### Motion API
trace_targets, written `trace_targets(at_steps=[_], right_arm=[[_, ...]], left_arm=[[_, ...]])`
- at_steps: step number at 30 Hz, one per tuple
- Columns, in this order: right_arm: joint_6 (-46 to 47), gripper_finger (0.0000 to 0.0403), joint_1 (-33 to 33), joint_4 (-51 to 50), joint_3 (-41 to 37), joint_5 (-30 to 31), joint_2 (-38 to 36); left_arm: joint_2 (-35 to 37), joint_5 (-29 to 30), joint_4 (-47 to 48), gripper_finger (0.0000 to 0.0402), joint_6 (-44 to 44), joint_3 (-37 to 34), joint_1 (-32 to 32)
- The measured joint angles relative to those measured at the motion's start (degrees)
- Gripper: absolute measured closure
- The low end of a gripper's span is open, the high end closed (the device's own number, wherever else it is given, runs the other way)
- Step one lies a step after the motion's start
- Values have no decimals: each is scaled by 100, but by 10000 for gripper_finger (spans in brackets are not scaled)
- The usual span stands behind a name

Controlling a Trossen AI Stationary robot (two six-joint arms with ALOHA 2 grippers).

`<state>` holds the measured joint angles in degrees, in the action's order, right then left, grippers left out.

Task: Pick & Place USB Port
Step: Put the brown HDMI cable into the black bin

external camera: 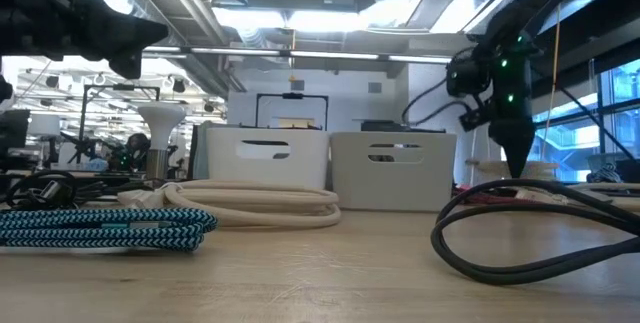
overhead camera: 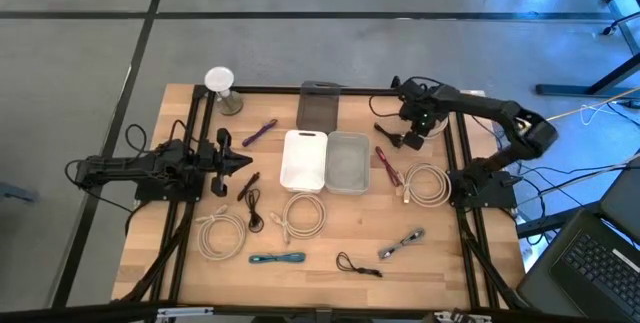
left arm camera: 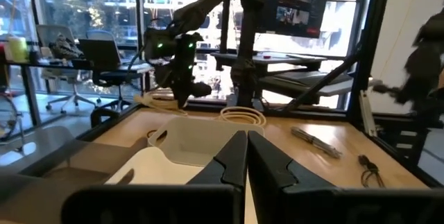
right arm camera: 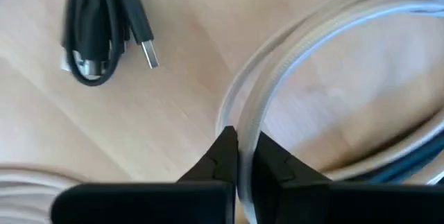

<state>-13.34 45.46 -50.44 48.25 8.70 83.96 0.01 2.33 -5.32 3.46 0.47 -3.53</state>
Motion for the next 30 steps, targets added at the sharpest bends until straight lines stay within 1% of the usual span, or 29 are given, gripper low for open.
trace_targets(at_steps=[4,8,13,15,18,22,24,27,30], right_arm=[[93,388,-269,14,5,-301,-600],[193,388,-628,201,7,-318,-1202],[586,388,-1174,813,9,-357,-1865],[778,388,-1405,1331,9,-547,-2044],[988,388,-1744,2494,11,-1130,-2163],[1033,388,-2088,4267,17,-2012,-2041],[1035,388,-2199,4996,17,-2297,-1907],[1042,388,-2291,5855,17,-2399,-1682],[1179,388,-2320,6406,20,-2399,-1401]], left_arm=[[0,141,-4,398,-69,0,-1],[0,240,-5,398,-111,0,0],[0,425,-40,398,-168,0,-2],[0,492,-117,398,-168,-2,0],[0,555,-204,397,-55,-1,-2],[0,549,-265,398,22,-2,-1],[0,520,-263,398,24,-2,-2],[0,505,-263,398,24,0,-2],[0,507,-263,398,24,-1,-1]])
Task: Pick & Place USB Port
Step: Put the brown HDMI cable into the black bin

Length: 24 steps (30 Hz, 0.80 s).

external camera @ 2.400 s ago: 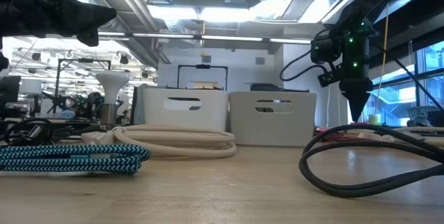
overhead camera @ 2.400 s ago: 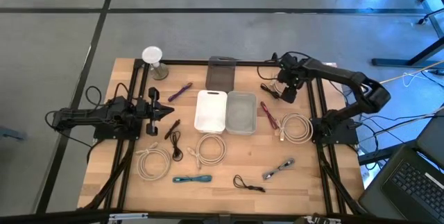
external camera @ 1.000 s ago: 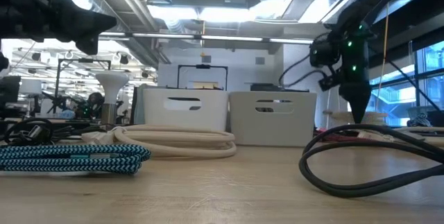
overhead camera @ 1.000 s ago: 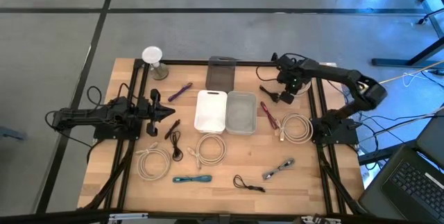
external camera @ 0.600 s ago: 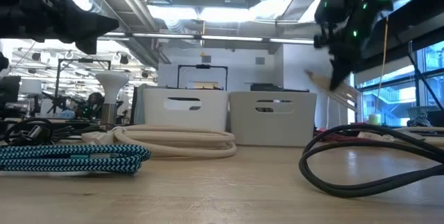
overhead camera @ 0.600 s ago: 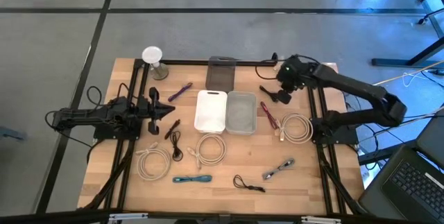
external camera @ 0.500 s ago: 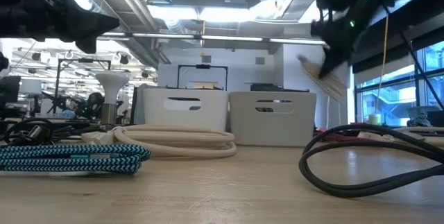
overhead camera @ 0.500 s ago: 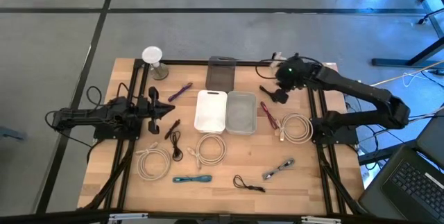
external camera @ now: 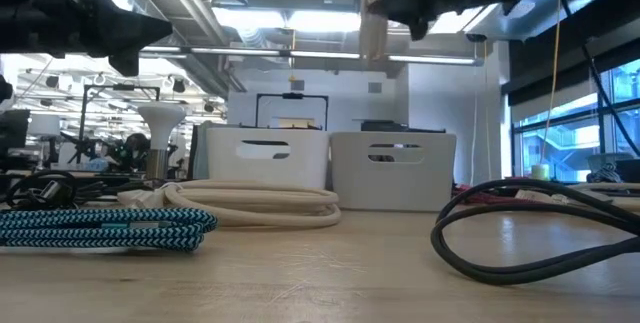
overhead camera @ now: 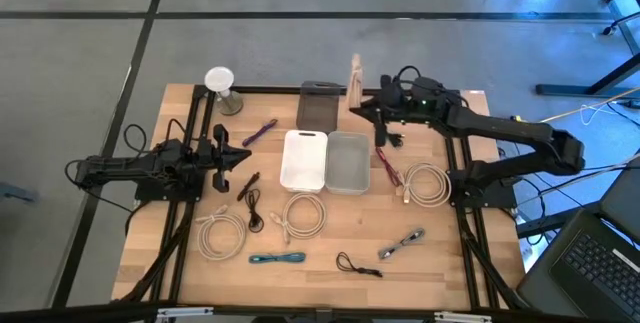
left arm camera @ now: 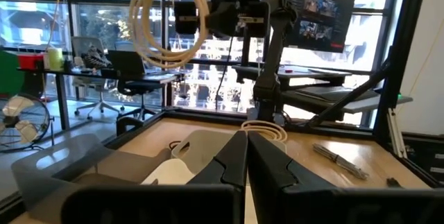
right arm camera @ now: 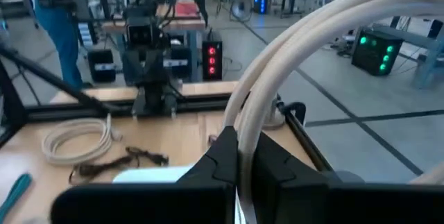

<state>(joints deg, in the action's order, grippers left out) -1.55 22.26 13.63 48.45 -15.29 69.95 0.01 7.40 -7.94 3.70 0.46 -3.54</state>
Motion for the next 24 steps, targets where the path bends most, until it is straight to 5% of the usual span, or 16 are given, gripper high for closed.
trace_targets(at_steps=[24], right_arm=[[114,388,189,614,1479,-523,2637]], left_arm=[[0,0,58,398,-149,1,-1]])
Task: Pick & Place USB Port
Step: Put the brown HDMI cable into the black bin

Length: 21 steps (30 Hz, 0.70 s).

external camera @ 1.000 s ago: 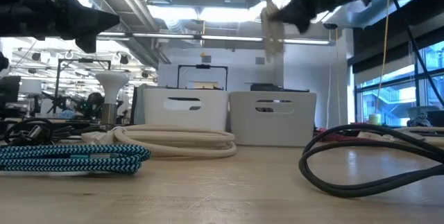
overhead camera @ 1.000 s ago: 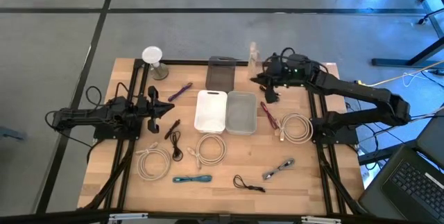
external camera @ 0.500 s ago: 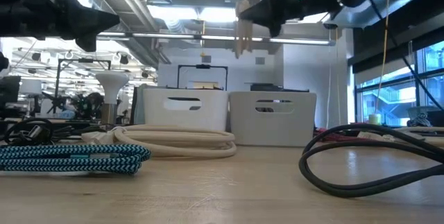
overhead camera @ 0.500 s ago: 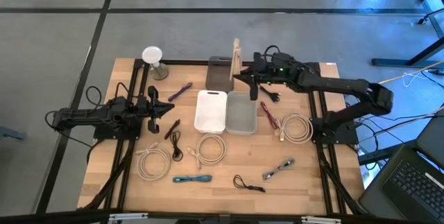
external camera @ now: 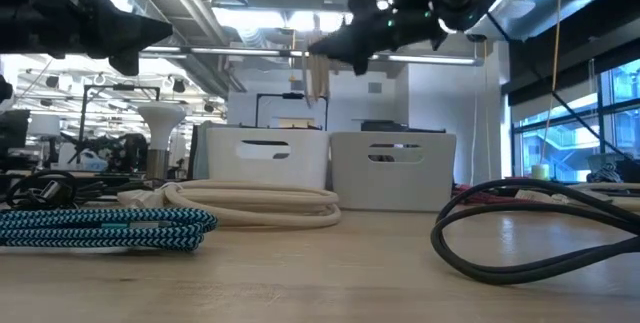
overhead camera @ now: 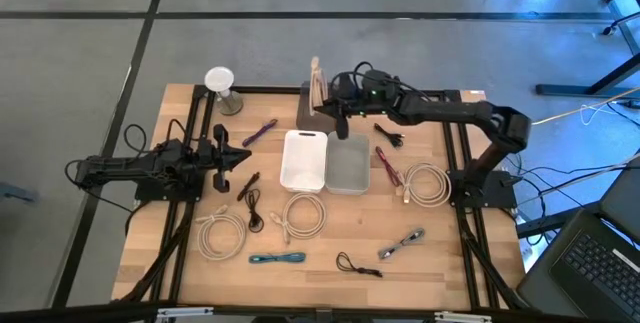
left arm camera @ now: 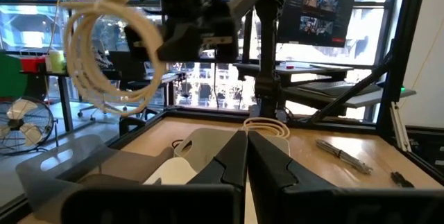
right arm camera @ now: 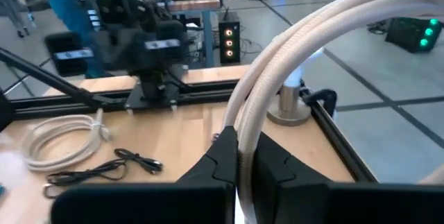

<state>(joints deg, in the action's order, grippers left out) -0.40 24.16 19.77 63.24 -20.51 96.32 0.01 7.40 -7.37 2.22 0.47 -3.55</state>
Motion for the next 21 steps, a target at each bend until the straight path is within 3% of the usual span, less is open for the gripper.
trace_targets(at_steps=[21], right_arm=[[433,388,397,1262,0,-203,1365]], left_arm=[[0,20,-10,398,-42,-2,0]])
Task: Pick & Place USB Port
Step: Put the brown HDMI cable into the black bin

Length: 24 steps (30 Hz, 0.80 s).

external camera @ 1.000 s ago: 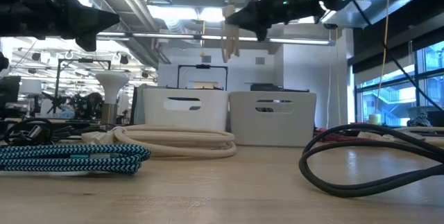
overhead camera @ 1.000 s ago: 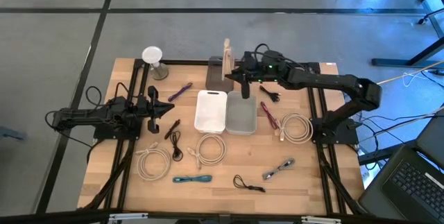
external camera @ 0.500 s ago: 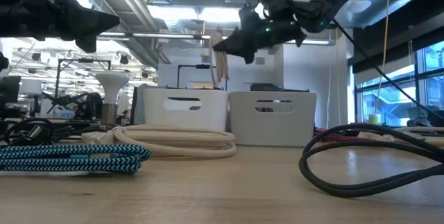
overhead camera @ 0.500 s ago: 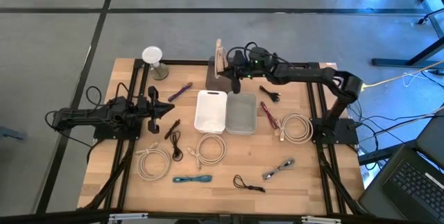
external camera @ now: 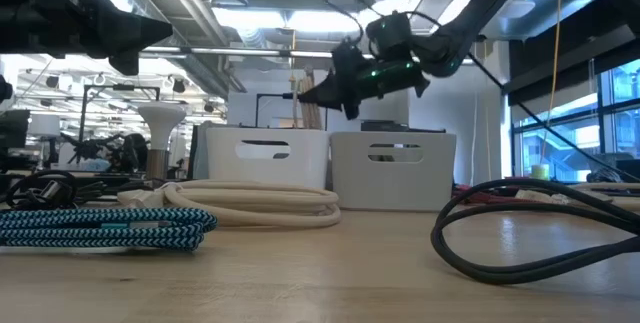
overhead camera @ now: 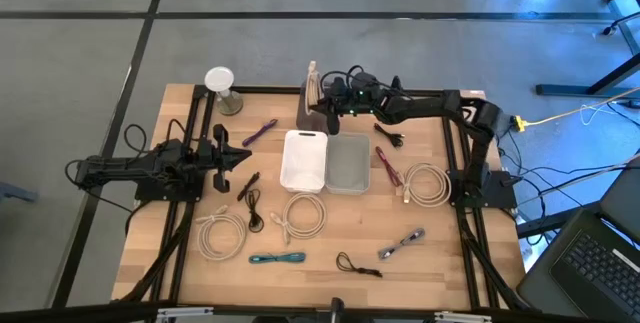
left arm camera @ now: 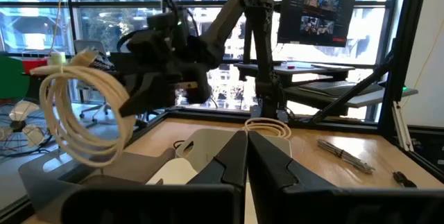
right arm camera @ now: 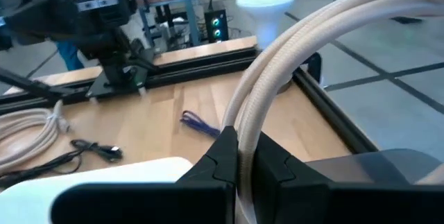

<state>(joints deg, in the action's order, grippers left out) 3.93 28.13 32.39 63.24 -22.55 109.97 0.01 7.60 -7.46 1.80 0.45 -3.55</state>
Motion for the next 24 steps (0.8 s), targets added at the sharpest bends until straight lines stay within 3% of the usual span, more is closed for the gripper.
trace_targets(at_steps=[10,24], right_arm=[[336,388,195,732,-2,-170,625],[642,388,144,856,90,-297,713]], left_arm=[[0,4,-2,398,-30,2,0],[0,28,-94,398,-131,0,2]])
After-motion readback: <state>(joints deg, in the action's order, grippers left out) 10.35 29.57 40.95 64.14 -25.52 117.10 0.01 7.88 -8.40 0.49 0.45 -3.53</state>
